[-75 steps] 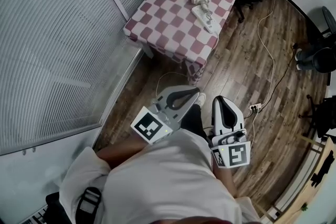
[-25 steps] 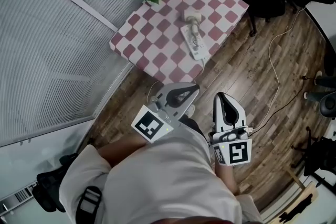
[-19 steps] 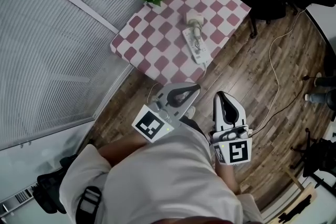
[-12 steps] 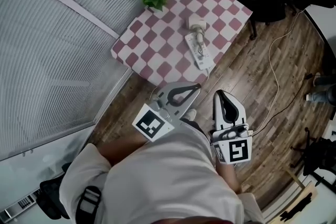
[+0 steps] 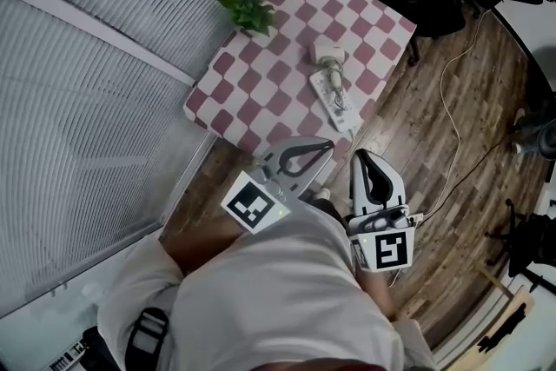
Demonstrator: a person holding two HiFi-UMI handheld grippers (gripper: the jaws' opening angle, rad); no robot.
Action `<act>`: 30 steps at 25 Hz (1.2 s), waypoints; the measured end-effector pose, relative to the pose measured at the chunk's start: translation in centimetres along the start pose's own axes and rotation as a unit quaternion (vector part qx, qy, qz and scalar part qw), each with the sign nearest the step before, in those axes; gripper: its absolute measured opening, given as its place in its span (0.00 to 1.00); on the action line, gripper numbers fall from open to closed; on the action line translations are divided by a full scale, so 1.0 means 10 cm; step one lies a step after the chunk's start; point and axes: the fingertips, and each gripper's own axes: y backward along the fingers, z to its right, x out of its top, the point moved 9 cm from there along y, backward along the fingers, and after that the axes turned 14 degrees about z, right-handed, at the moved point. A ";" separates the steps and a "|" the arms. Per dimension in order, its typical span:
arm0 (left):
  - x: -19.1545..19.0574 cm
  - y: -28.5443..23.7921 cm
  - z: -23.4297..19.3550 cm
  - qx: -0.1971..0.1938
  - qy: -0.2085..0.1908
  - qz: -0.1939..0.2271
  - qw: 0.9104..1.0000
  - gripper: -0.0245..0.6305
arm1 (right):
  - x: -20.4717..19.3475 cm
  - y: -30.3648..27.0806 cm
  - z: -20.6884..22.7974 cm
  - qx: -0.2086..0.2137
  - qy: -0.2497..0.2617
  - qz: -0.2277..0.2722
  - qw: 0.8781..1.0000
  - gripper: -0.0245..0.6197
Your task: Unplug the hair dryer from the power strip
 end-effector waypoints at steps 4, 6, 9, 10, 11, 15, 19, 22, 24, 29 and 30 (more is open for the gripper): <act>-0.03 -0.02 -0.15 -0.013 -0.005 -0.003 1.000 0.08 | -0.04 -0.12 -0.01 -0.008 0.008 -0.001 1.000 0.09; -0.04 -0.05 -0.18 -0.016 -0.004 -0.005 1.000 0.08 | -0.05 -0.16 0.02 -0.010 0.009 -0.003 1.000 0.09; -0.05 -0.09 -0.22 -0.020 -0.008 -0.010 1.000 0.08 | -0.05 -0.21 0.07 -0.008 0.016 -0.006 1.000 0.09; -0.05 -0.11 -0.23 -0.020 -0.008 -0.011 1.000 0.08 | -0.04 -0.22 0.09 -0.008 0.018 -0.007 1.000 0.09; -0.06 -0.13 -0.23 -0.018 -0.006 -0.011 1.000 0.08 | -0.04 -0.23 0.11 -0.007 0.020 -0.009 1.000 0.09; -0.09 -0.19 -0.27 -0.014 0.006 -0.015 1.000 0.08 | -0.07 -0.26 0.17 -0.004 0.024 -0.014 1.000 0.09; -0.18 -0.23 -0.31 -0.015 -0.001 -0.025 1.000 0.08 | -0.20 -0.26 0.22 -0.007 0.018 -0.022 1.000 0.09; -0.25 -0.26 -0.35 -0.012 -0.002 -0.037 0.999 0.08 | -0.30 -0.26 0.26 -0.002 0.024 -0.033 0.999 0.09; -0.33 -0.27 -0.37 -0.014 -0.004 -0.046 0.999 0.08 | -0.39 -0.26 0.29 0.003 0.031 -0.045 0.998 0.09; -0.55 -0.28 -0.40 -0.006 -0.003 -0.061 0.998 0.08 | -0.64 -0.30 0.32 -0.005 0.031 -0.061 0.998 0.09; -0.60 -0.29 -0.40 -0.004 -0.004 -0.065 0.998 0.08 | -0.69 -0.30 0.33 -0.004 0.033 -0.065 0.997 0.09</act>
